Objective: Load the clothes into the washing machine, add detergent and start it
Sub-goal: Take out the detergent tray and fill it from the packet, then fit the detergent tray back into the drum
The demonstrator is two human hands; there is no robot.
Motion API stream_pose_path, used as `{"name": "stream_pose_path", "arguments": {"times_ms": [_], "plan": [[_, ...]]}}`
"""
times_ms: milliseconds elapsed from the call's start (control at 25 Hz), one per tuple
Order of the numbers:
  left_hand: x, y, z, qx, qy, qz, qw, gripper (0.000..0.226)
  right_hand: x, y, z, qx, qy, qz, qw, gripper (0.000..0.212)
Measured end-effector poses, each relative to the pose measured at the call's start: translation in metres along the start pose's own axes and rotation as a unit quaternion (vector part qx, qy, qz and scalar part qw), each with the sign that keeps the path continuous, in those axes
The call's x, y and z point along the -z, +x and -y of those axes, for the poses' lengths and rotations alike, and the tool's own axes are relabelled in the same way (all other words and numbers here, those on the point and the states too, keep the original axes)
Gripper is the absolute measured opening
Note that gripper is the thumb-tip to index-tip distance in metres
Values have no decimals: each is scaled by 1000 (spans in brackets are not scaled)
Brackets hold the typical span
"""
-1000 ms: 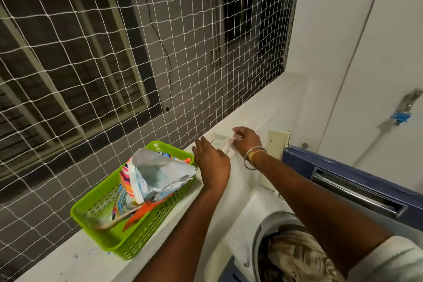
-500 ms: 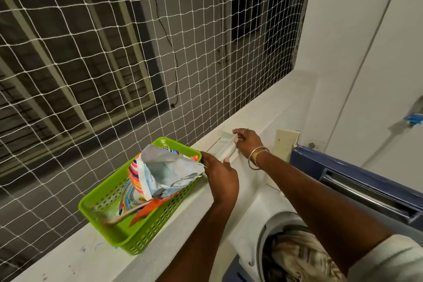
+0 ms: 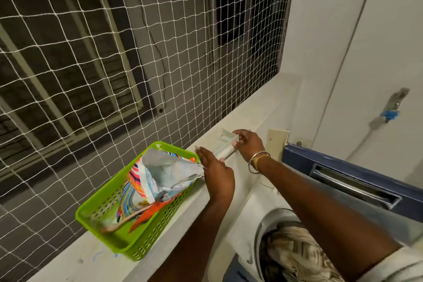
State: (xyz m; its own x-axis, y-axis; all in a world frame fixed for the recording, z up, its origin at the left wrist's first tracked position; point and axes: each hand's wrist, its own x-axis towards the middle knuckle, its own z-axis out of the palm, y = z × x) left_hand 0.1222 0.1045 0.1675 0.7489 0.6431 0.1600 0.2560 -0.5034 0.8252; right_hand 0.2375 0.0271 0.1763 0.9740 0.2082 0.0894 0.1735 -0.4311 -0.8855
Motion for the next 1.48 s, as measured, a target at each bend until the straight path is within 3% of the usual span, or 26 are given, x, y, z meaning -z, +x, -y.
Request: {"name": "stream_pose_path", "arguments": {"times_ms": [560, 800, 1080, 1480], "plan": [[13, -33, 1, -125, -79, 98, 984, 68, 58, -115, -4, -40, 13, -161, 986, 43], [8, -77, -2, -144, -188, 174, 956, 48, 81, -182, -32, -55, 67, -253, 964, 33], [-47, -128, 6, -153, -187, 275, 931, 40, 109, -248, -90, -109, 49, -350, 929, 31], [-153, -172, 32, -155, -99, 350, 918, 32, 146, -267, -204, -217, 42, -320, 921, 25]]}}
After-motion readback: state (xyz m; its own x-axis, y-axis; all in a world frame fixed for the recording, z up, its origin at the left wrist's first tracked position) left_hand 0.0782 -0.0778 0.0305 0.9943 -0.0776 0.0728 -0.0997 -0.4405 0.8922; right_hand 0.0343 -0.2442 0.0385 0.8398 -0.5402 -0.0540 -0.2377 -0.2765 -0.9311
